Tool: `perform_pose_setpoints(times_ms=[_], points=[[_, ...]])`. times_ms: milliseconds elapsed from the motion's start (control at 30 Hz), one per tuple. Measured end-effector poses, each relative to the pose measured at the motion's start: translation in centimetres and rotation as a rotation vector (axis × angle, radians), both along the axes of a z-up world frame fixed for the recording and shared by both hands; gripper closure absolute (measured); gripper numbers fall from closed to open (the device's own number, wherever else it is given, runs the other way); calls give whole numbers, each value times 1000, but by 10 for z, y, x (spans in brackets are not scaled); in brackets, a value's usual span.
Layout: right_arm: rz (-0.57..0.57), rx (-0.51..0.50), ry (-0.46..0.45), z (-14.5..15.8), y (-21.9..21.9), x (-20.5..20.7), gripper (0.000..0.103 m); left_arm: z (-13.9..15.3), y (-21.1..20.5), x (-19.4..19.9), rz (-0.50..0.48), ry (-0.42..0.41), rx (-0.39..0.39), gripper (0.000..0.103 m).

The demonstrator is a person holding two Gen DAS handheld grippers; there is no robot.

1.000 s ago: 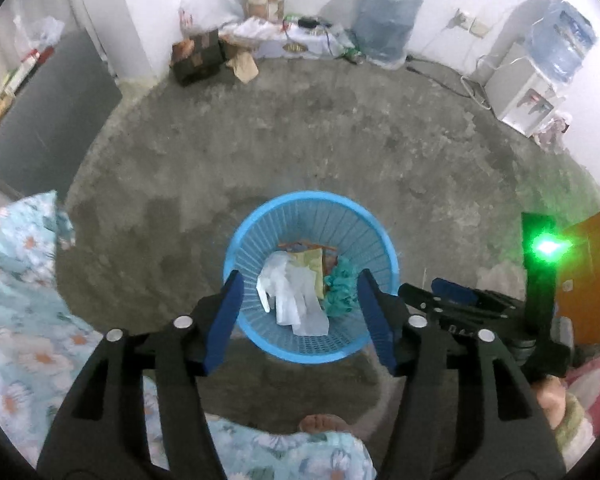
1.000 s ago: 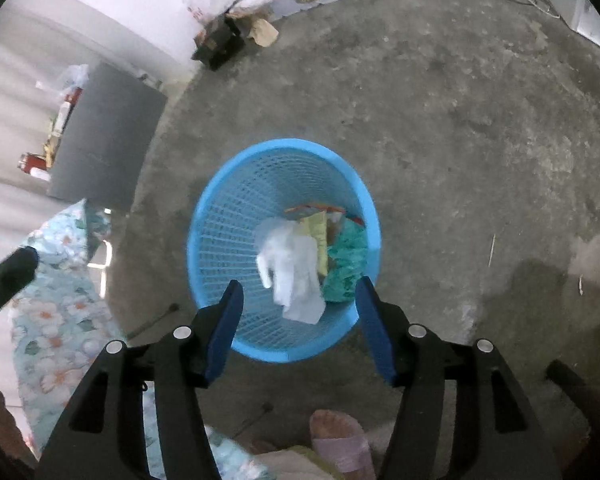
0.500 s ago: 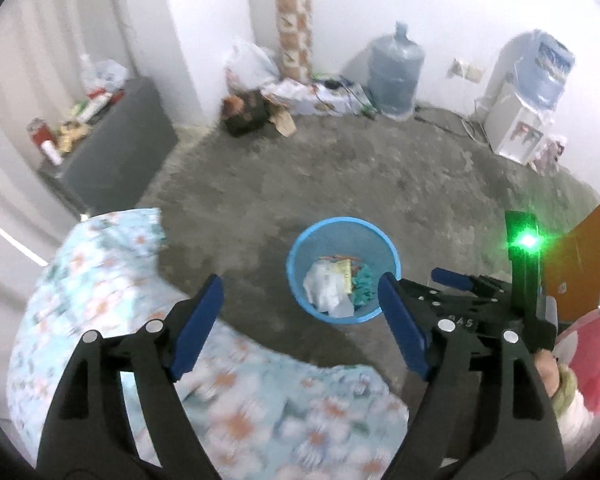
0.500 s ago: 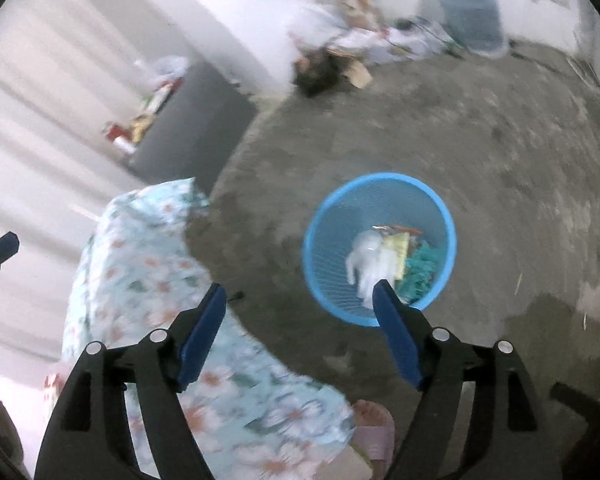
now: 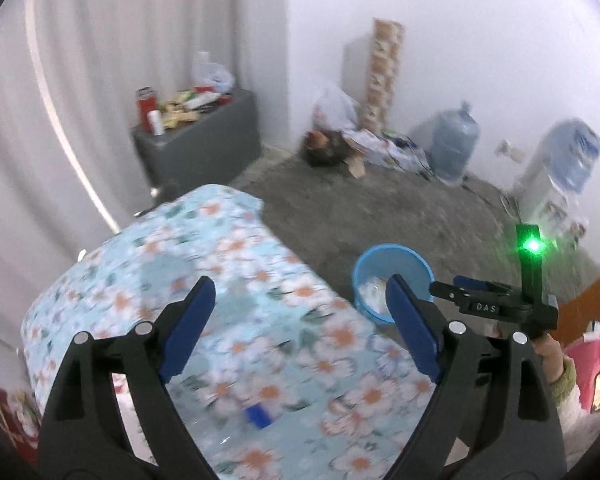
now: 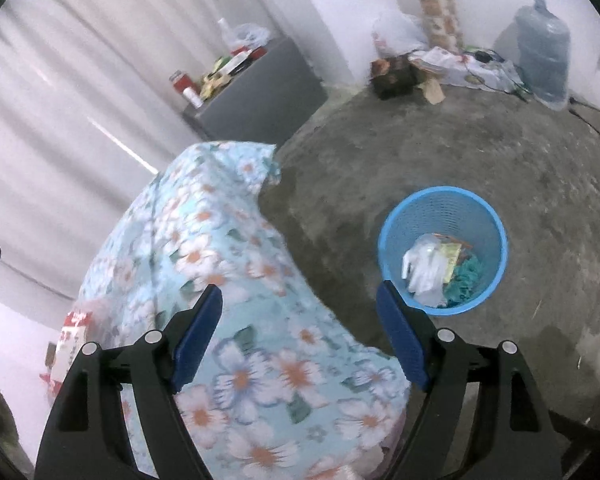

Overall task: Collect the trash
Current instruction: 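Move both empty tools back over the trash on the bed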

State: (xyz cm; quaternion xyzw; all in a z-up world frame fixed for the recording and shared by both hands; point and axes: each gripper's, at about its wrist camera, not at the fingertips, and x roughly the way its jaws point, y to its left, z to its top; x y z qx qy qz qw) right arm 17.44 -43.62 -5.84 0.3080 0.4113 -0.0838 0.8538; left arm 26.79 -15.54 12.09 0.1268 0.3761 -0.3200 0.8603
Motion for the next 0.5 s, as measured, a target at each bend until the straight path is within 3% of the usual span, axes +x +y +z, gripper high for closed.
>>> perform_pose_setpoints(times_ms=[500], points=[[205, -61, -12, 36, 100, 41, 26, 10, 170, 8, 298, -17, -115, 20]])
